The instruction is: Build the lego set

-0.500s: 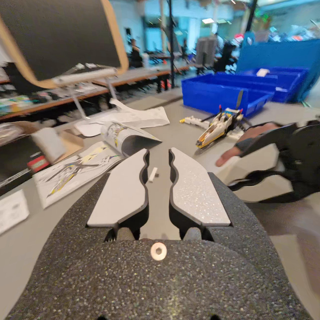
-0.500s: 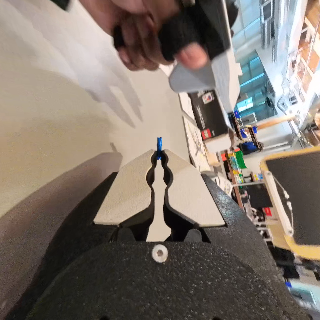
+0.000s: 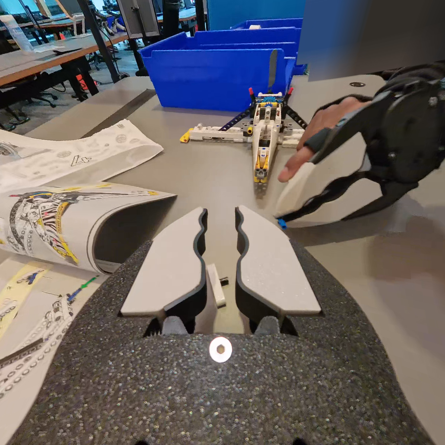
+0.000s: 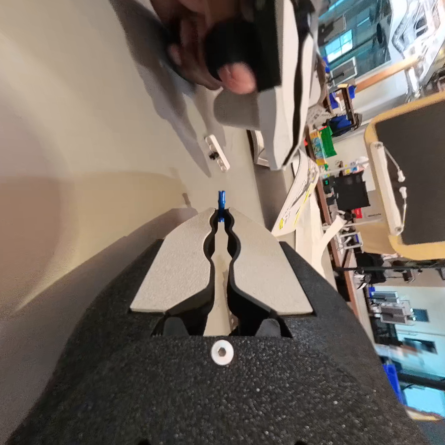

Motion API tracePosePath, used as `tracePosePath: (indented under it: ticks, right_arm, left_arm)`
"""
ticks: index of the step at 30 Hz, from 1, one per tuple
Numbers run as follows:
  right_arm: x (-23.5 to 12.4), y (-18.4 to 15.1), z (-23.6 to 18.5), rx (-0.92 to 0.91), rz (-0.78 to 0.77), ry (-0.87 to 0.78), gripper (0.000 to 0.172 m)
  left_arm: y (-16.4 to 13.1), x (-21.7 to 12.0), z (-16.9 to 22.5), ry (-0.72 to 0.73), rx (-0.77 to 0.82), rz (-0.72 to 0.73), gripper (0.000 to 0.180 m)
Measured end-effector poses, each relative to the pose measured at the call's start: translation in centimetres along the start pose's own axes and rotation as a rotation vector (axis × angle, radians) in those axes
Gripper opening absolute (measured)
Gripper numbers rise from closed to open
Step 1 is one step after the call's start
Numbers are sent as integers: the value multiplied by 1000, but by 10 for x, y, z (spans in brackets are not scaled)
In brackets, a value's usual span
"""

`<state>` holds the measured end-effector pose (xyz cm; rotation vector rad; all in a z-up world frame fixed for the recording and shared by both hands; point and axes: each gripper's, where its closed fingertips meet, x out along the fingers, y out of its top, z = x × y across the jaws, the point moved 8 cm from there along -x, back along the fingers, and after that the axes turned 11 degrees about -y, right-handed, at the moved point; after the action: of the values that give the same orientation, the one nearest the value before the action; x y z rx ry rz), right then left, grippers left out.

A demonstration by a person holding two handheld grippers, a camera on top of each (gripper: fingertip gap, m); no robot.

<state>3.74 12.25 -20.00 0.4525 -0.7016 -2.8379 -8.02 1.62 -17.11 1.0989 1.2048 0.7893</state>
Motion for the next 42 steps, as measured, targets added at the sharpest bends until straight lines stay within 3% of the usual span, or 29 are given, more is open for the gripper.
tracePosePath:
  ticks: [5,10,14,18,22,29,37,42]
  right_arm:
    - [-2,-4,8,68,-13,-8,4]
    - [-2,-5,12,80,4,-25,4]
    - [0,-4,8,63,21,-23,4]
    - [2,1,6,30,44,-67,4]
    - [19,16,12,29,40,-142,4]
    - [62,40,21,117,28,-166,4]
    - [52,39,8,53,52,-158,4]
    - [53,31,13,93,29,-146,4]
  left_arm:
    - [8,-4,13,-18,-105,184,22]
    - [9,7,23,-34,-124,139,24]
    - [14,8,31,24,-94,209,24]
    - [18,-4,19,109,-22,263,25]
    - [26,-13,-7,75,2,219,27]
    - [10,-54,-20,202,-143,498,25]
    - [5,-50,-16,155,-151,453,25]
    - [1,-44,-8,82,-133,322,26]
